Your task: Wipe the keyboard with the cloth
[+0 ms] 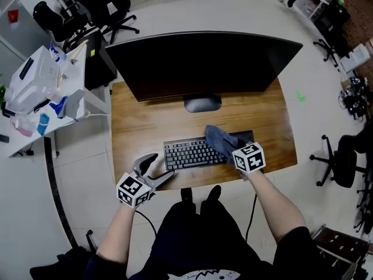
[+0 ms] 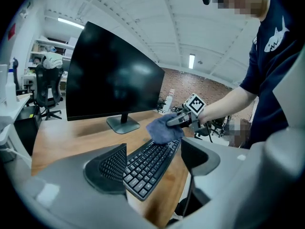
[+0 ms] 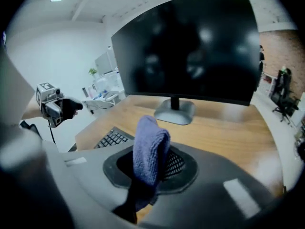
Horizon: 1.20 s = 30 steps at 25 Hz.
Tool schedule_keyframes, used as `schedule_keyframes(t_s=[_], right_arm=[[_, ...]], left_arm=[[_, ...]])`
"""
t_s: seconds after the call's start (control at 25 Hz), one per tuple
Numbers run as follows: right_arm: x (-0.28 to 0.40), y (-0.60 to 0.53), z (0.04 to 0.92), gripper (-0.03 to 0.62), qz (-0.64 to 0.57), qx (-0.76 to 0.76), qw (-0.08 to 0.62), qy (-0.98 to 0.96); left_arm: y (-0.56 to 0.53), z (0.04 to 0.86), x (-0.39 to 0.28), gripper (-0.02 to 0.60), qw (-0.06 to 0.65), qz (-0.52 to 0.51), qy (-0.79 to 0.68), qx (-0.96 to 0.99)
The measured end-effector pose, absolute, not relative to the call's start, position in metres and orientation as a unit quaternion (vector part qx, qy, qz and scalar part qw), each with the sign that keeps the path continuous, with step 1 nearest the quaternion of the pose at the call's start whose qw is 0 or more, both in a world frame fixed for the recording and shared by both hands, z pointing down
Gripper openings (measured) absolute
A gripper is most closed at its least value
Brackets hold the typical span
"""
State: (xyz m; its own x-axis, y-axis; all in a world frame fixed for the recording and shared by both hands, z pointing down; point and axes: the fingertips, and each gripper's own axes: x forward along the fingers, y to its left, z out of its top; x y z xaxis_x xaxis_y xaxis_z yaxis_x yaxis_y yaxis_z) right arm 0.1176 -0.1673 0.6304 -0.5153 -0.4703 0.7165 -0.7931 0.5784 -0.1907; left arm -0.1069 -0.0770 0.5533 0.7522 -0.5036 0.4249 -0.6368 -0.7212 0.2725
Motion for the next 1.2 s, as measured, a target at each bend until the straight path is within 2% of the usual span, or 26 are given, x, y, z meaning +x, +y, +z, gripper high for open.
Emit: schedule_keyframes(t_s=[0.28,0.52,0.84,1.2], right_arm=[[0.261,-0.206,0.627,0.067,0.239,0.489,0.358,-0.758],[0.309,-0.227,0.651,0.066,0.225,0.528,0.41,-0.709],[0.222,-0.202,0.712,0.066,0.23,0.426,0.473,-0.737],[0.07,-0.182,0.721,0.066,0.212,0.322,0.463,-0.798]], left_arm=[[-0.077,0.559,-0.101,0.348,0.209,0.171,-0.303,0.914],[-0.073,0.565,-0.108,0.348,0.217,0.18,-0.31,0.908],[-0.066,0.572,-0.12,0.348,0.228,0.181,-0.325,0.9],[-0.054,0.574,-0.14,0.348,0.237,0.17,-0.348,0.891]])
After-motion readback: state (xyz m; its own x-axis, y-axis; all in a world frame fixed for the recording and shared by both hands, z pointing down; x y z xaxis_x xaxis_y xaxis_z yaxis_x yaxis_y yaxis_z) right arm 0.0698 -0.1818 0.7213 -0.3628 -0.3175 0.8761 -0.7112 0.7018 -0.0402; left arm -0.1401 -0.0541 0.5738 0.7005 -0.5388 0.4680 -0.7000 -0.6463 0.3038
